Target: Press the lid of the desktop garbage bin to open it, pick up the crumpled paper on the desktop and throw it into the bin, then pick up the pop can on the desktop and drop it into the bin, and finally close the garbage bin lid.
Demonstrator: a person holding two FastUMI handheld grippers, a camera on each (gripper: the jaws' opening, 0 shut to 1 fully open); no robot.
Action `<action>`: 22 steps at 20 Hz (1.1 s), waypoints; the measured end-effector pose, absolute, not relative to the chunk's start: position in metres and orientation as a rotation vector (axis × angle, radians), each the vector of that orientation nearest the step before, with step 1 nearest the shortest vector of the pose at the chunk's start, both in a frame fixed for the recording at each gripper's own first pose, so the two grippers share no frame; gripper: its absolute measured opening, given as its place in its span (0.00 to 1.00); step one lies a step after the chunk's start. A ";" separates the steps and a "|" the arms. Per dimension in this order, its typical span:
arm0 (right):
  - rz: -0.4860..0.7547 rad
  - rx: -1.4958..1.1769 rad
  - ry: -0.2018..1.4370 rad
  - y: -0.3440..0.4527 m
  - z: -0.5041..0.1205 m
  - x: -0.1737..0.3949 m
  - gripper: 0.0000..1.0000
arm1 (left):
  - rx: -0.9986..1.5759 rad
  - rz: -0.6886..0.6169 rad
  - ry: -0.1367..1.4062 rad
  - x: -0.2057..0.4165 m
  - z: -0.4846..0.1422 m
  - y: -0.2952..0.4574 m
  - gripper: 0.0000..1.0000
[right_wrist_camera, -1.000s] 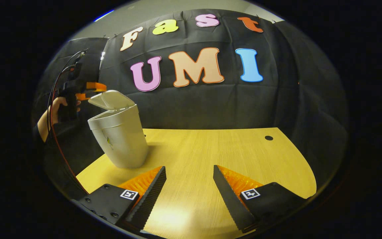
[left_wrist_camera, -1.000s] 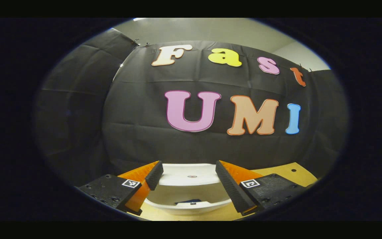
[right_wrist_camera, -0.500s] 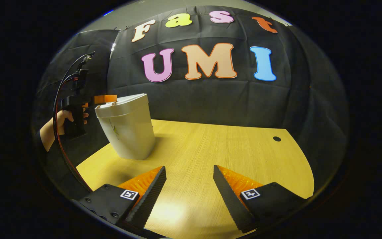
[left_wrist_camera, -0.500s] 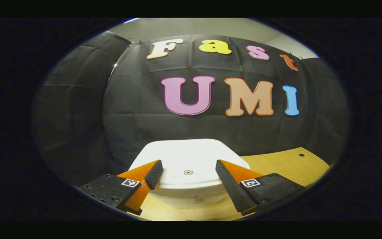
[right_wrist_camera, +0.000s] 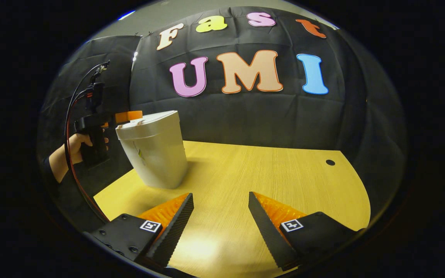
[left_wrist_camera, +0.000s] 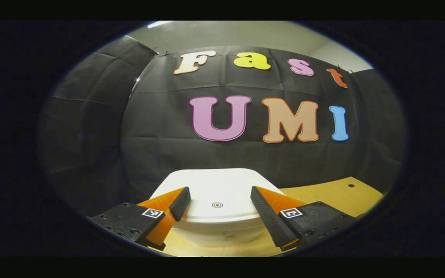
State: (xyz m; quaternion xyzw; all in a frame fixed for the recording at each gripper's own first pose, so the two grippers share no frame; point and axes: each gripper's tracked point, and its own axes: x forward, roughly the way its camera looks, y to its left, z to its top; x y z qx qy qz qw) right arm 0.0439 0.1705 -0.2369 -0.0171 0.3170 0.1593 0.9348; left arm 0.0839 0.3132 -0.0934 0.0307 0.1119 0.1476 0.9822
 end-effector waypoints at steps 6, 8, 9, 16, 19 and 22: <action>0.267 0.040 0.444 0.137 -0.159 0.064 0.96 | 0.045 0.248 0.027 0.062 -0.023 0.234 0.93; 0.243 0.060 0.367 0.115 -0.128 0.069 0.96 | 0.035 0.230 -0.008 0.047 -0.012 0.195 0.94; 0.230 0.064 0.332 0.103 -0.114 0.071 0.96 | 0.023 0.227 -0.015 0.040 -0.010 0.176 0.94; 0.167 0.039 0.141 0.029 -0.050 0.060 0.96 | -0.016 0.174 -0.066 0.007 0.001 0.057 0.93; 0.160 0.037 0.141 0.018 -0.043 0.050 0.96 | -0.023 0.126 -0.045 0.004 -0.001 0.027 0.93; 0.125 0.035 0.107 0.011 -0.032 0.044 0.96 | -0.073 0.087 -0.047 0.005 0.003 0.012 0.93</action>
